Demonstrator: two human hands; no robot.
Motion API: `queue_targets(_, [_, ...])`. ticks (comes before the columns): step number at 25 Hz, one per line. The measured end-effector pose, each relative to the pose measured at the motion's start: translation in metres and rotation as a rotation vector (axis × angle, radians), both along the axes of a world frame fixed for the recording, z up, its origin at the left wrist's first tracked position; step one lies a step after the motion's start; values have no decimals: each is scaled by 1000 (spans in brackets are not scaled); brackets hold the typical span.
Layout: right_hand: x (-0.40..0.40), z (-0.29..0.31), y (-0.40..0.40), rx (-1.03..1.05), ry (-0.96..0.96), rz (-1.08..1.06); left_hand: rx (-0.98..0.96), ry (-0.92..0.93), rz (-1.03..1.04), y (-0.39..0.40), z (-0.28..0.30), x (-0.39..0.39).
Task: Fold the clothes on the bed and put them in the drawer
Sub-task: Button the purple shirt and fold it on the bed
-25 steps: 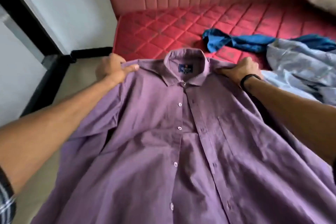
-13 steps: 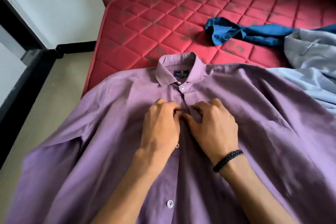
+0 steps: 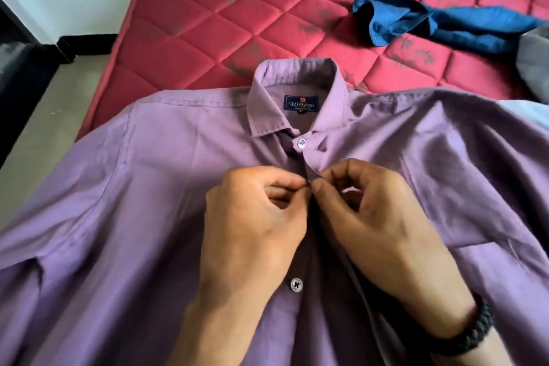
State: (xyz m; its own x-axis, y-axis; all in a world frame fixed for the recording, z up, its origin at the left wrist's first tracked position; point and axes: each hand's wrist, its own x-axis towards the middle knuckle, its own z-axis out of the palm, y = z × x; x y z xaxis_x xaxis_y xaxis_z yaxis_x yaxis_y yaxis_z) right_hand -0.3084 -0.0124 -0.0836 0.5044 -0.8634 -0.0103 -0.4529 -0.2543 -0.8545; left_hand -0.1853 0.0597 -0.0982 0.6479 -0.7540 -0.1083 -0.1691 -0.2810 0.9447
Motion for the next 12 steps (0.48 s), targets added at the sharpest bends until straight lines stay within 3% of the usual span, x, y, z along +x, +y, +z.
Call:
queue_targets(8, [1,-11,0,-52,115,-53,2,293,-103,0,0,14])
queue_targets(12, [-2,-7,-4,84,-6,-30,-15,321,-93,1,1,15])
